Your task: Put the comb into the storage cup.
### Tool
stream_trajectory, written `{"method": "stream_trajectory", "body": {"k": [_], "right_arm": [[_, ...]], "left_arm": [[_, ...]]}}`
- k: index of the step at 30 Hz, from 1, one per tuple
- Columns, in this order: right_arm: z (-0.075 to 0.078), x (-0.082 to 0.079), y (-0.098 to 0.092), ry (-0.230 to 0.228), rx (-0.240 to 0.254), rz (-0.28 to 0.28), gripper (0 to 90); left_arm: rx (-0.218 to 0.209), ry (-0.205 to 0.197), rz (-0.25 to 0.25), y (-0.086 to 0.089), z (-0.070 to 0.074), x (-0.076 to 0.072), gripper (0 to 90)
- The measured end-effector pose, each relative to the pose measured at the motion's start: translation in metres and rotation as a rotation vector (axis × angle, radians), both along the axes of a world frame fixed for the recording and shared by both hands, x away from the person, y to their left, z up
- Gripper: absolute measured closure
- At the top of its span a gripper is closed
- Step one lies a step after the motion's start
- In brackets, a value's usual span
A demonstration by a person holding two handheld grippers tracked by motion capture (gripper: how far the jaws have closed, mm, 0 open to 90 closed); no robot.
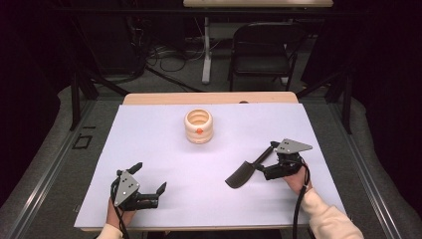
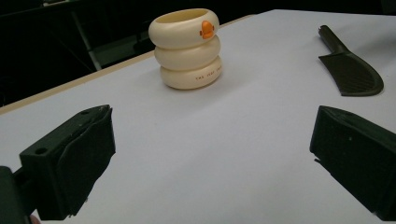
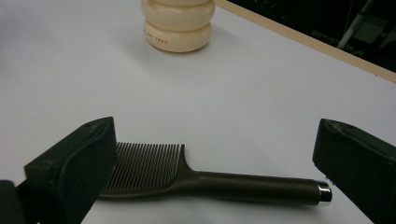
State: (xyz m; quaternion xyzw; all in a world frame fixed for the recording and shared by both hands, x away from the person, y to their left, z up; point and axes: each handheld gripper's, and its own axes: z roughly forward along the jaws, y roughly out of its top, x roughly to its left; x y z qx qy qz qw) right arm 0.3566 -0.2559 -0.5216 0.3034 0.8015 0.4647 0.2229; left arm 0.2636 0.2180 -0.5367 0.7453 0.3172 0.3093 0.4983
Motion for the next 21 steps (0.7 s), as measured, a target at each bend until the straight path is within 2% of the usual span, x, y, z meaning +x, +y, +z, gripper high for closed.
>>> {"method": "stream_trajectory", "body": {"k": [12,21], "right_arm": [[-0.002,0.014,0.000,0.022,-0.004,-0.003,0.0],[-0.003,0.026,-0.002,0.034,0.012,-0.009,0.0]], "left_arm": [[-0.005,0.002,-0.005,0.000,0.000,0.000,0.0],[-0.005,0.003,-0.004,0.000,0.000,0.001,0.0]]}}
